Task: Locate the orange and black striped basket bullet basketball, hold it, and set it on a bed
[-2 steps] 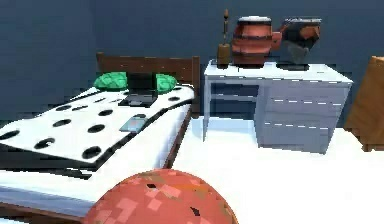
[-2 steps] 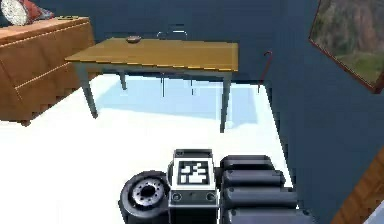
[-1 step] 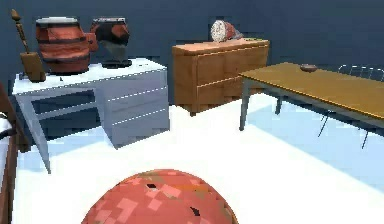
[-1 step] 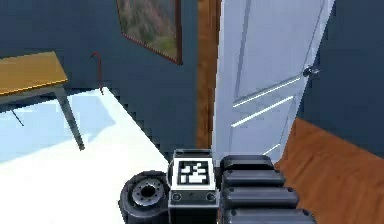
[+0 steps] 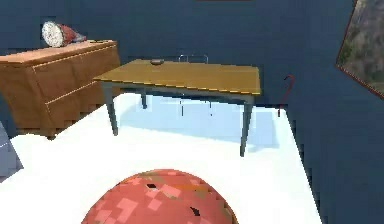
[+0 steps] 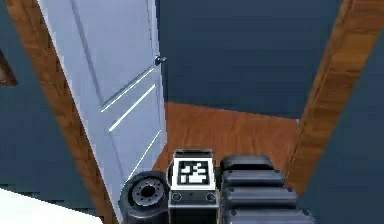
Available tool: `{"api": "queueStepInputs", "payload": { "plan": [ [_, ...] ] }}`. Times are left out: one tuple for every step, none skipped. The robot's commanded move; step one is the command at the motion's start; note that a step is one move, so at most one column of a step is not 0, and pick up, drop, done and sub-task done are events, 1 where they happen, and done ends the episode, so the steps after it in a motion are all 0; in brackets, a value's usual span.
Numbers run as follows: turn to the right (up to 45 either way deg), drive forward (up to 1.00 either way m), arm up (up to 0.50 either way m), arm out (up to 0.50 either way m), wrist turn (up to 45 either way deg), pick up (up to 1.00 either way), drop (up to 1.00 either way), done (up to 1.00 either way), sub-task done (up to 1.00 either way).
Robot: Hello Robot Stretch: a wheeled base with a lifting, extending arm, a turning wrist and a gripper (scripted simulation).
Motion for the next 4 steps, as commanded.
{"api": "queueStepInputs", "payload": {
  "plan": [
    [0.0,0.75,0.0,0.0,0.0,0.0,0.0,0.0,0.0],
    [-45.0,0.0,0.0,0.0,0.0,0.0,0.0,0.0,0.0],
    [-18.0,0.0,0.0,0.0,0.0,0.0,0.0,0.0,0.0],
    [0.0,0.85,0.0,0.0,0.0,0.0,0.0,0.0,0.0]
  ]
}}
